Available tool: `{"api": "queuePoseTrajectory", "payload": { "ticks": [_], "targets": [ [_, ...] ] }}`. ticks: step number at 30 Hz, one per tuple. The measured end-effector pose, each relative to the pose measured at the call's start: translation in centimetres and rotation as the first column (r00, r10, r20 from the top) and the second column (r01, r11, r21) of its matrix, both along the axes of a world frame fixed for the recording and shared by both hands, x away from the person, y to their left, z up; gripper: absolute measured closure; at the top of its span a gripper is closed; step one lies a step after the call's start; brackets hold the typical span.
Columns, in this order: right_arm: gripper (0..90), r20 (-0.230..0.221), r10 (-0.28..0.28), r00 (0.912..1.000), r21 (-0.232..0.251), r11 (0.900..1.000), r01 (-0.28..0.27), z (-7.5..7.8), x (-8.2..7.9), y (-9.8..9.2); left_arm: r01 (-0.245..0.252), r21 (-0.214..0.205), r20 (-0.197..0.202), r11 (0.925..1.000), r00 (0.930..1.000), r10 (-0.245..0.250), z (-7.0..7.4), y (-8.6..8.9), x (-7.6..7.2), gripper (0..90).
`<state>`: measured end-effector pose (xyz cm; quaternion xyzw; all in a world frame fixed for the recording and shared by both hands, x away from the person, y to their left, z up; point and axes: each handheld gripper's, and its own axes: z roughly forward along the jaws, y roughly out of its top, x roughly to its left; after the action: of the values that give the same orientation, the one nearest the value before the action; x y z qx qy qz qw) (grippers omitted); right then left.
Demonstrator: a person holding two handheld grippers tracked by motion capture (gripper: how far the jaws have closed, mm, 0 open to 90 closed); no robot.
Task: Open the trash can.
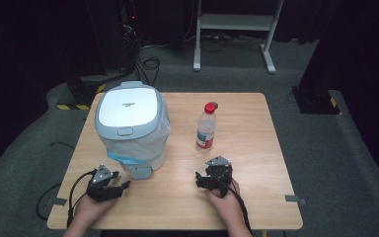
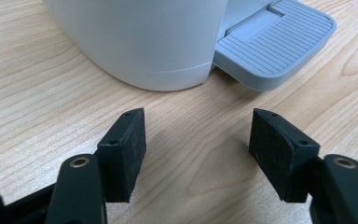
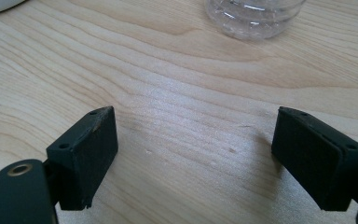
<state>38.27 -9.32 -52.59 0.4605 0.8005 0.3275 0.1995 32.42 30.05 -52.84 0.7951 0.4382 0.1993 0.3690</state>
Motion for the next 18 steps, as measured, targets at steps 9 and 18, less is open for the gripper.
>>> {"api": "queuePoseTrajectory", "payload": {
  "ticks": [9, 18],
  "targets": [
    [14.1, 0.000, 0.000, 1.0000, 0.000, 1.0000, 0.000, 0.00, 0.00, 0.00, 0.004, -0.003, -0.001, 1.0000, 1.0000, -0.004, -0.01, -0.04, 0.05, 36.2],
    [13.7, -0.001, -0.002, 1.0000, 0.000, 1.0000, 0.002, 0.00, 0.00, 0.00, 0.011, -0.002, 0.001, 0.9999, 0.9999, -0.011, -0.02, -0.03, -0.02, 35.8]
  ]
}}
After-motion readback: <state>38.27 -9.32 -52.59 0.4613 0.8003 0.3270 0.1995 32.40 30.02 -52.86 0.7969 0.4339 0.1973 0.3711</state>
